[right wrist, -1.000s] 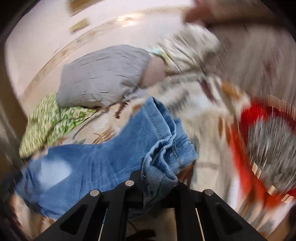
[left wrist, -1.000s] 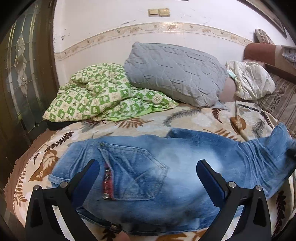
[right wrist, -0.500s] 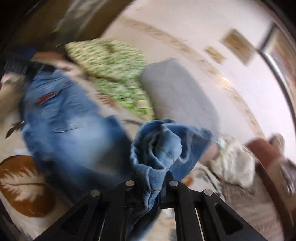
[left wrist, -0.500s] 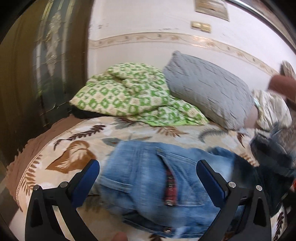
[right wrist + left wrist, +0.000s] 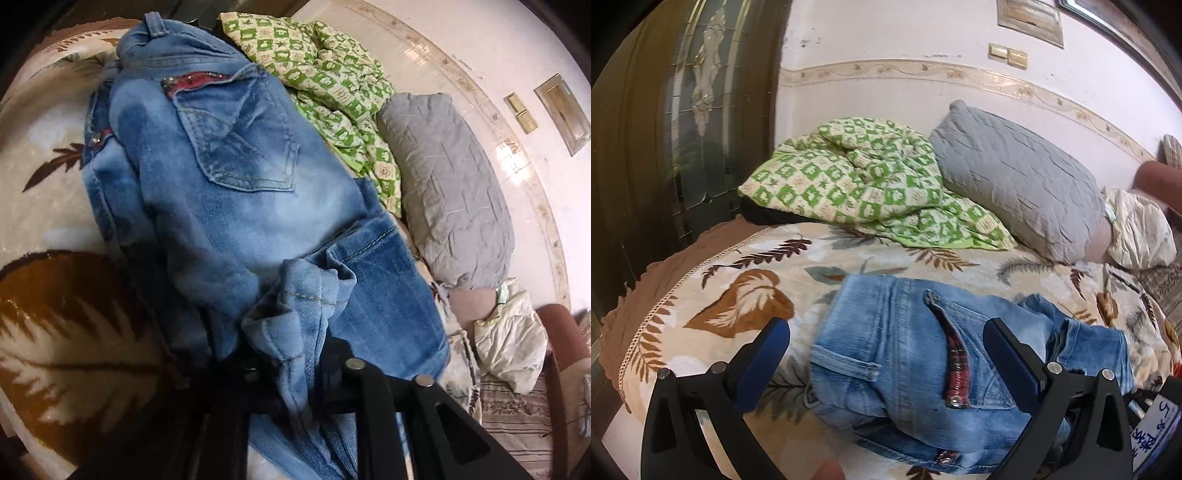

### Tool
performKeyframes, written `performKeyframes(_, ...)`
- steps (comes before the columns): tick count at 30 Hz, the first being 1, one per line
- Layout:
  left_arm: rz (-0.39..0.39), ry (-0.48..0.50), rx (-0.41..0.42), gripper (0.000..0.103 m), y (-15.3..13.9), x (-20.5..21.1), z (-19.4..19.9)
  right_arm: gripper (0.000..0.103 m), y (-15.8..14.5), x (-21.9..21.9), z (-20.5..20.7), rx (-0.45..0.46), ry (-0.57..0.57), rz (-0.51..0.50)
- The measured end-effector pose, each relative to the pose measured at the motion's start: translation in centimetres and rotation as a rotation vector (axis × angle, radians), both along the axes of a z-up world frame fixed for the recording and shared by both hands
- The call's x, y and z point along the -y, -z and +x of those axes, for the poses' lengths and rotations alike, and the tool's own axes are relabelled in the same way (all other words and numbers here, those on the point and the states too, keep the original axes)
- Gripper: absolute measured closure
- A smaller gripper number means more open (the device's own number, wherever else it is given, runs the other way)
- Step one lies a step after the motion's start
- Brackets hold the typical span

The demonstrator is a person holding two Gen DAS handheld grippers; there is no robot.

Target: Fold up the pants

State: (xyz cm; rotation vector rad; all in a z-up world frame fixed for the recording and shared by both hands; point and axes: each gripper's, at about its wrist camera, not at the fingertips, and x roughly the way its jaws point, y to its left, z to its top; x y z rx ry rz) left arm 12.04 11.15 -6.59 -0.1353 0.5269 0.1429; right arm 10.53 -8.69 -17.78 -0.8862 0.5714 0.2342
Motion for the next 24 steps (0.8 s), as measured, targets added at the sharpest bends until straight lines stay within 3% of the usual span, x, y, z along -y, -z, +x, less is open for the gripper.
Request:
performKeyframes(2,0.001,0.007,-0.001,0.000,0.0,0.3,0.1,0.019,-1.2,0.1,-0.5,0.049,0.007,0.037)
performKeyframes(4,-0.001,0.012,0.001,0.000,-0.2,0.4,0.1,0.008,-2.9,0.8,-1.8,0.103,-0.012,0.107)
performKeyframes(7,-0.012,0.052,-0.008,0.000,-0.9,1.0,0.3,0.005,-5.6,2.0,-4.3,0.136,-0.040,0.204)
performKeyframes(11,0.007,0.265,-0.067,0.000,-2.3,4.2,1.9,0.002,-7.8,6.1,-5.6,0.104,0.022,0.406)
performKeyframes(14,0.017,0.491,-0.219,0.000,-2.6,8.9,4.7,0.002,-7.3,10.3,-4.5,0.042,0.137,0.547)
performKeyframes(18,0.027,0.624,-0.346,0.000,-1.9,14.4,7.6,0.002,-6.1,14.1,-2.2,-0.062,0.231,0.741)
performKeyframes(21,-0.114,0.676,-0.463,0.000,-0.8,17.2,10.8,0.002,-5.8,15.9,-1.1,-0.062,0.301,0.849)
performKeyframes(24,-0.240,0.687,-0.602,0.000,1.3,18.6,13.5,0.002,-5.5,16.1,0.2,-0.024,0.374,0.850)
